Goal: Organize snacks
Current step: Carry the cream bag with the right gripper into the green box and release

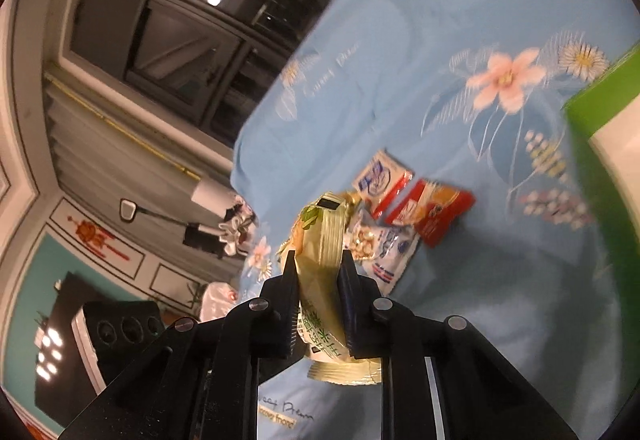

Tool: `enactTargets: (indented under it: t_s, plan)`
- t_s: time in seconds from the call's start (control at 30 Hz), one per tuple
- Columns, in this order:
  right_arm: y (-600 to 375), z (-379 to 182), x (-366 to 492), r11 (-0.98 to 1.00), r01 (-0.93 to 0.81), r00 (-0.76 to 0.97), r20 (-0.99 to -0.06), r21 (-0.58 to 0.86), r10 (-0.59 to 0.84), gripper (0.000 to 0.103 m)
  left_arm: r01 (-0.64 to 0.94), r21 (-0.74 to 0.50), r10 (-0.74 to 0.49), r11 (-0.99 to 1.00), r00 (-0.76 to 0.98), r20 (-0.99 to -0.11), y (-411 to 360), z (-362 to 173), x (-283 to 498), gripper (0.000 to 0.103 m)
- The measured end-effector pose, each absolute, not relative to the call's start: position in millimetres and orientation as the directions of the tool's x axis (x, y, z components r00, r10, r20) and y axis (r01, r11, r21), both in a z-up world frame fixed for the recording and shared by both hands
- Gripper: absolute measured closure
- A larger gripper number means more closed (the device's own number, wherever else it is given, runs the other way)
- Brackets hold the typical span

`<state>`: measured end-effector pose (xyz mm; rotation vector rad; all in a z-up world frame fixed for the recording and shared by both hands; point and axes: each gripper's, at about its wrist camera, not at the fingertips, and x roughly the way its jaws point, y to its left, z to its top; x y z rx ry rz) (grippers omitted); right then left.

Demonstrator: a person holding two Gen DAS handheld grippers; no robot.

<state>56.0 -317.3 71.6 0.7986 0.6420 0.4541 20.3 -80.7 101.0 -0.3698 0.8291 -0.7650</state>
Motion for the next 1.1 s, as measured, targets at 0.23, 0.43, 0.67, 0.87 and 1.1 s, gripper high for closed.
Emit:
enactTargets:
  t_s: [0.23,0.43,0.67,0.87,1.1]
  plan:
    - [-358.3,103.1,19.3,0.701,-0.062,0.796,-0.388,0.711,0.465,0.083,0.564,-0.531,-0.768,0.632,0.365,-0.527,-149.9,117.8,11.6,0.092]
    - [-423.6,99.2,-8.9,0.717,0.144,0.814,-0.494,0.682,0.306,0.083,0.626,-0.530,-0.794,0.572,0.261,-0.549,-223.7,105.4,8.6,0.094]
    - [-474.7,81.6,-24.7,0.710,0.352,0.761,-0.628,0.610,0.162,0.083,0.641,-0.553,-0.802,0.533,0.173,-0.572,-281.0,87.5,7.0,0.088]
    - [-490.5,85.9,-30.9,0.692,0.382,0.756,-0.638,0.613,0.148,0.028,0.622,-0.508,-0.782,0.596,0.304,-0.544,-268.5,101.7,-0.2,0.001]
    - [-455.4,109.8,-29.7,0.718,0.250,0.783,-0.572,0.649,0.244,0.000,0.646,-0.415,-0.748,0.640,0.401,-0.529,-223.8,127.0,-6.6,0.000]
